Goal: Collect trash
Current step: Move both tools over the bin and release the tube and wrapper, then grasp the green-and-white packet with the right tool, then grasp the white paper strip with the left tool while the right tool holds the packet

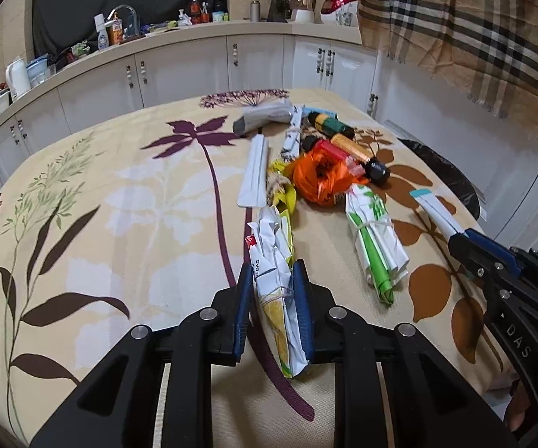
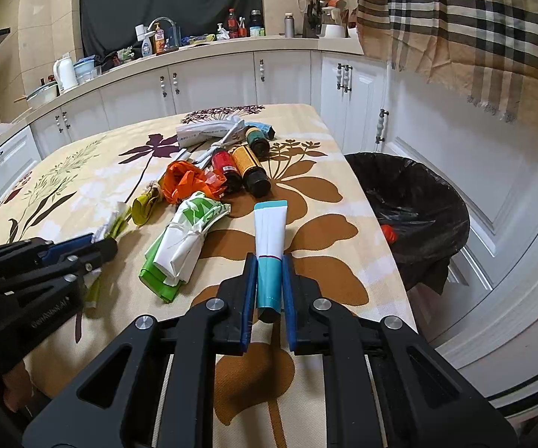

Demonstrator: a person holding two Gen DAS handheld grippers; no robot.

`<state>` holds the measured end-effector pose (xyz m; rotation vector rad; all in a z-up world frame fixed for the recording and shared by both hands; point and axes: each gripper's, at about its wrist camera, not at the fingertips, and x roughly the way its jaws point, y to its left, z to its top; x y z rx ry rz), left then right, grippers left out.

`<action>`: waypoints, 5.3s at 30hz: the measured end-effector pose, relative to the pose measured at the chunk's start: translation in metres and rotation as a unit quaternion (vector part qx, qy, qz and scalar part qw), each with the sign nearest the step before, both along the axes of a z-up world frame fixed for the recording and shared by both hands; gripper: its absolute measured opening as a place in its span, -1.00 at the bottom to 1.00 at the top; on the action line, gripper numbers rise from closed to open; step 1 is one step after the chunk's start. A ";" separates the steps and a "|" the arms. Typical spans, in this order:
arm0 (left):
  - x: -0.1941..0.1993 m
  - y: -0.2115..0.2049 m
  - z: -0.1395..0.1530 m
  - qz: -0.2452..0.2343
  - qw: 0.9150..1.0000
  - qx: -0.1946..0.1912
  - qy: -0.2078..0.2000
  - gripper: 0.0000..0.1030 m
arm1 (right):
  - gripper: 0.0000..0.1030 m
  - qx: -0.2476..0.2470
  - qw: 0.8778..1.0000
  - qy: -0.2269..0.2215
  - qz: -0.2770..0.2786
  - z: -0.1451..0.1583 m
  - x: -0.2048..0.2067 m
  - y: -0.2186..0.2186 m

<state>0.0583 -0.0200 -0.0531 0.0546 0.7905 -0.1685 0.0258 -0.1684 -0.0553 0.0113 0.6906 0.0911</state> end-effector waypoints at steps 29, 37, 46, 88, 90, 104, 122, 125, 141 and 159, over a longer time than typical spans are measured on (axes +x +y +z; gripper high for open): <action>0.083 -0.126 0.076 -0.104 0.991 -0.022 -0.083 -0.55 | -0.74 -0.007 0.991 -0.063 -0.119 0.047 0.059 -0.110; 0.121 -0.178 0.062 -0.130 0.989 -0.002 -0.072 -0.55 | -0.74 -0.014 0.986 -0.067 -0.152 0.044 0.086 -0.147; 0.157 -0.212 0.043 -0.138 0.989 0.011 -0.050 -0.55 | -0.74 -0.009 0.984 -0.055 -0.167 0.027 0.111 -0.173; 0.130 -0.134 0.068 -0.050 0.995 -0.008 -0.083 0.56 | -0.50 0.001 0.987 -0.044 -0.156 0.025 0.092 -0.141; 0.123 -0.118 0.068 -0.037 0.996 -0.008 -0.084 0.57 | -0.50 0.003 0.988 -0.042 -0.148 0.026 0.084 -0.131; 0.076 -0.008 0.050 0.062 0.996 0.013 -0.069 0.58 | -0.50 0.007 0.998 -0.021 -0.067 0.020 0.054 -0.051; 0.039 0.088 0.032 0.148 0.986 0.029 -0.068 0.58 | -0.08 -0.016 0.999 0.006 0.039 0.007 0.044 0.058; 0.037 0.097 0.030 0.154 0.986 0.028 -0.066 0.58 | -0.08 -0.020 0.999 0.018 0.040 0.002 0.046 0.064; 0.036 0.085 0.025 0.125 0.991 0.009 -0.053 0.58 | -0.43 -0.030 0.998 0.039 0.044 -0.003 0.039 0.064; 0.083 0.035 0.003 0.043 0.999 0.015 0.004 0.57 | -0.43 -0.004 1.000 0.019 -0.003 0.008 0.046 0.013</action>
